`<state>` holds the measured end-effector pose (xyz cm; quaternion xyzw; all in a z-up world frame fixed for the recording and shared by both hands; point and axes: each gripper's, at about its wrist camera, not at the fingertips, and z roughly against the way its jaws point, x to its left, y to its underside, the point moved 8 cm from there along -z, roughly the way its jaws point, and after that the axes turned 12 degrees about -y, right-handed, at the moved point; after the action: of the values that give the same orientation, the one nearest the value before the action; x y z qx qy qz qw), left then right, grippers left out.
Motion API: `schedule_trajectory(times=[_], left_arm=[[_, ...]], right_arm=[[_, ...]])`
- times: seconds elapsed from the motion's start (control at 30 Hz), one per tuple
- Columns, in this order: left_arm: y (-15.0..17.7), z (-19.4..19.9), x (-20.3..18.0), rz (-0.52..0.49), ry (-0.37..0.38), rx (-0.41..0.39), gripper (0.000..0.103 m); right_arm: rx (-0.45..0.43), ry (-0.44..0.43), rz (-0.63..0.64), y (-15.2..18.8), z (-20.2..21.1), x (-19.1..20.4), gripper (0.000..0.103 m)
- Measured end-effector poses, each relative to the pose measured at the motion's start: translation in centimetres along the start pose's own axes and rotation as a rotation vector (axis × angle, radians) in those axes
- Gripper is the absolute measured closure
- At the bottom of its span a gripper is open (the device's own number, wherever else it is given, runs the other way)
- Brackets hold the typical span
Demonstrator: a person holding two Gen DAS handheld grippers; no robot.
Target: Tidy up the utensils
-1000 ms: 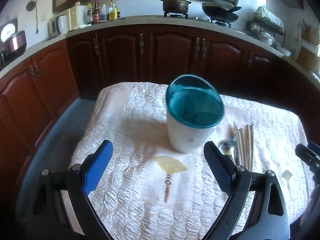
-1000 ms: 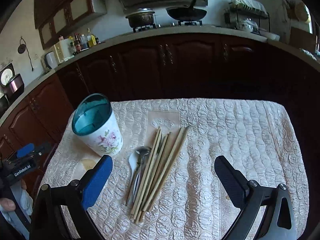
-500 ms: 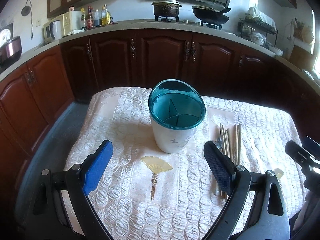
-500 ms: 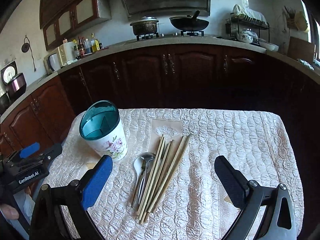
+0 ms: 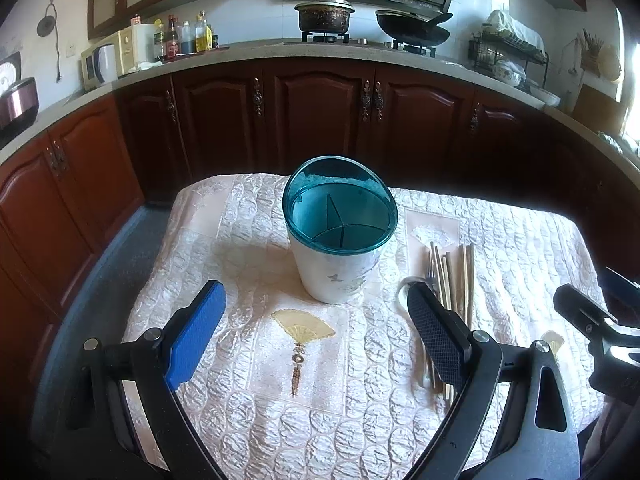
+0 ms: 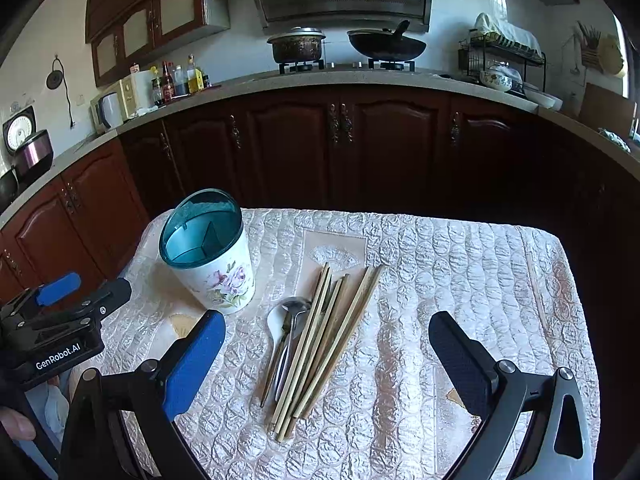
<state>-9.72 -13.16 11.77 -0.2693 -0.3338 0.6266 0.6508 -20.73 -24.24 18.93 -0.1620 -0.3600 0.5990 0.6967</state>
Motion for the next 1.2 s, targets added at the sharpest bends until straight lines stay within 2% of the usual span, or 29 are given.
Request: schedule_trajectory(times=[0.23, 0.6, 0.87, 1.2], left_arm=[[0.1, -0.2, -0.2, 0.000, 0.000, 0.005, 0.011], [0.1, -0.4, -0.9, -0.008, 0.010, 0.010, 0.011], [0.2, -1.0, -1.5, 0.011, 0.046, 0.041, 0.011], [0.6, -1.7, -2.2, -0.038, 0.029, 0.045, 0.011]], right_arm=[[0.015, 0.026, -0.017, -0.1, -0.9, -0.1, 0.001], [-0.003, 0.059, -0.018, -0.3, -2.1, -3.5, 0.001], [0.035, 0.067, -0.043, 1.2, -3.7, -6.2, 0.005], [0.044, 0.078, -0.045, 1.5, -5.1, -6.7, 0.005]])
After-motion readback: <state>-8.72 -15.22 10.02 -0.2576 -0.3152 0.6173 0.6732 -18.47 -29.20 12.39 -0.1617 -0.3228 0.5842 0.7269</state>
